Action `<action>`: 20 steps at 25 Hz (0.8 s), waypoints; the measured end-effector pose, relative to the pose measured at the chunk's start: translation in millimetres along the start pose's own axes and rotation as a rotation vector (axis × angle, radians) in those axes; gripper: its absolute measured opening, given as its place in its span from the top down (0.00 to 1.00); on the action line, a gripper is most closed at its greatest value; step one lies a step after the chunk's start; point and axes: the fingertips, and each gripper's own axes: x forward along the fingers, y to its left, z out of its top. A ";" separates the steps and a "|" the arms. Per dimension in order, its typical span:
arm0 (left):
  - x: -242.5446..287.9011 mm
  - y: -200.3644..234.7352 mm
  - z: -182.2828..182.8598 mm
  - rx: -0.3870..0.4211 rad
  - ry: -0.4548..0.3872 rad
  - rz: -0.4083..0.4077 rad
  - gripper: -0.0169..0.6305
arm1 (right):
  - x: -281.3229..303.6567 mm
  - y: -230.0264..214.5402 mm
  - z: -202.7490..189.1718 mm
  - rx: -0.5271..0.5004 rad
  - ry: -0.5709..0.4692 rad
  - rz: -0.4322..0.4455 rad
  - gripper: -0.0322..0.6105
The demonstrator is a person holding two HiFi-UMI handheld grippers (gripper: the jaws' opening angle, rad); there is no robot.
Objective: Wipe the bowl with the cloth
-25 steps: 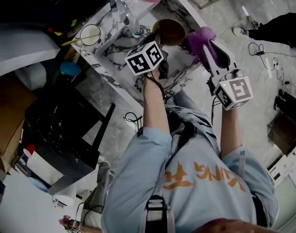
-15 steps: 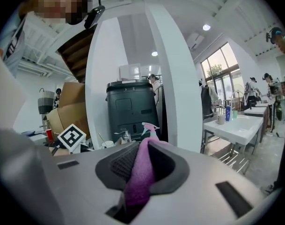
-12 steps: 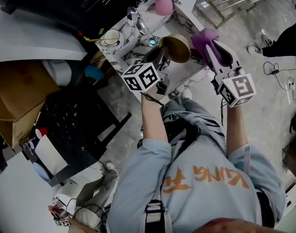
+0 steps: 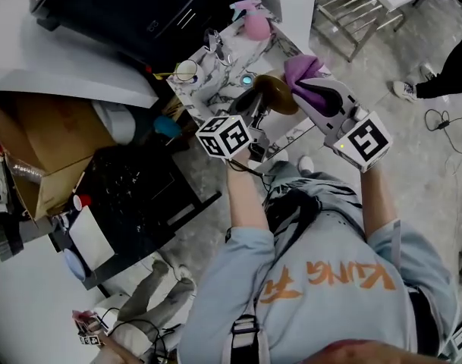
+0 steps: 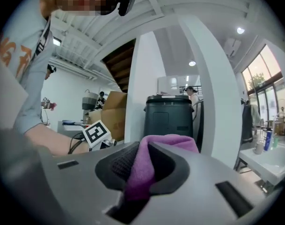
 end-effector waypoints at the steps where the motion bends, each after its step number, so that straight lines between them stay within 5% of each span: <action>1: -1.8 -3.6 -1.1 0.010 0.005 -0.003 0.93 | -1.3 5.1 3.1 0.004 -0.017 0.026 0.84; 12: -15.1 -36.5 -9.7 0.159 0.096 -0.096 0.93 | -9.2 23.3 24.1 0.068 -0.117 0.189 0.84; 20: -13.1 -58.0 -27.6 0.320 0.217 -0.152 0.93 | -12.8 29.4 15.0 0.028 -0.065 0.253 0.84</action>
